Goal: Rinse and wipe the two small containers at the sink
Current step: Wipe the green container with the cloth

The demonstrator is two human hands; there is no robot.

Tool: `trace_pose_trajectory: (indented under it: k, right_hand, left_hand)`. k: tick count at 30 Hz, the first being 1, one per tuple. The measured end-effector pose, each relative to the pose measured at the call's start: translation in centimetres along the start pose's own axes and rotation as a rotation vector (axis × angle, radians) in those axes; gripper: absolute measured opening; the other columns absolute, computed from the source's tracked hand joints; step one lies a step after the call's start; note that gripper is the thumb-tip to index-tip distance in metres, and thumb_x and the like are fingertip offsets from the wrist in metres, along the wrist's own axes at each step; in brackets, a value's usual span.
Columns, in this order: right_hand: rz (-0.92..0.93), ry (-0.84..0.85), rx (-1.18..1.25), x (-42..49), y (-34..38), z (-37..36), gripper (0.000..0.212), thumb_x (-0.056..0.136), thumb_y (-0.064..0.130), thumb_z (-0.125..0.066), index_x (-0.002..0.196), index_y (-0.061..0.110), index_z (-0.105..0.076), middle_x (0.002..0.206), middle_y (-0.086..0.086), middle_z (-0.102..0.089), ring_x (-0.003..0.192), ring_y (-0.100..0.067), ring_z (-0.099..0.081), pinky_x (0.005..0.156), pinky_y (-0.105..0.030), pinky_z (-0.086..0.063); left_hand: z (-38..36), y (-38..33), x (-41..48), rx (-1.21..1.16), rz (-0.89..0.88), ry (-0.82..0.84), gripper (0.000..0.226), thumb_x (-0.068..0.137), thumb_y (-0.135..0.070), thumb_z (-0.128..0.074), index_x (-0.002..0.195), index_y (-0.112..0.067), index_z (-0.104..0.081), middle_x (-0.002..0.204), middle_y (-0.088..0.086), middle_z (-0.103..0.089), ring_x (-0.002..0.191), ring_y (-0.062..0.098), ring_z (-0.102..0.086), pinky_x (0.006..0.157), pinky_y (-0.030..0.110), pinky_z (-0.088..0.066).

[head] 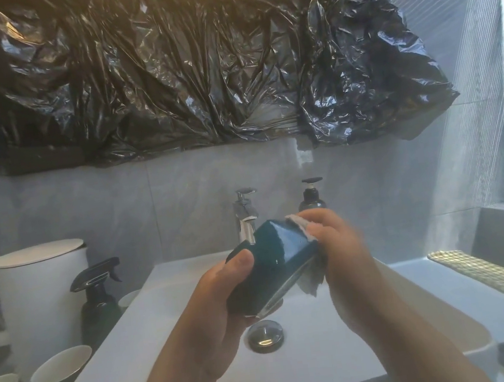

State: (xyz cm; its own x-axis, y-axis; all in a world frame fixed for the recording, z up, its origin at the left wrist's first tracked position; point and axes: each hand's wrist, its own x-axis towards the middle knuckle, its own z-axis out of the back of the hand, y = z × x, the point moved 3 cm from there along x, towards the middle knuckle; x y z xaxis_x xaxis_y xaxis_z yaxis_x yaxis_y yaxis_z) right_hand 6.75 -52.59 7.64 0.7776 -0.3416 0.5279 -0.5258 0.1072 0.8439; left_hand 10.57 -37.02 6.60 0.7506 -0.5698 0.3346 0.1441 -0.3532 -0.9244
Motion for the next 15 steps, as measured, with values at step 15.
trace_pose_trajectory:
  k: [15]
  right_hand:
    - [-0.207,-0.184,0.268,-0.6,-1.0,-1.7,0.017,0.104,0.021,-0.047,0.109,0.015,-0.063,0.097,-0.007,-0.070,0.087,-0.019,-0.066,0.067,-0.035,-0.052]
  left_hand:
    - [-2.7,0.8,0.4,-0.490,0.037,-0.186,0.057,0.098,-0.048,-0.038,0.117,-0.008,-0.074,0.119,0.020,-0.073,0.112,0.038,-0.069,0.097,0.056,-0.052]
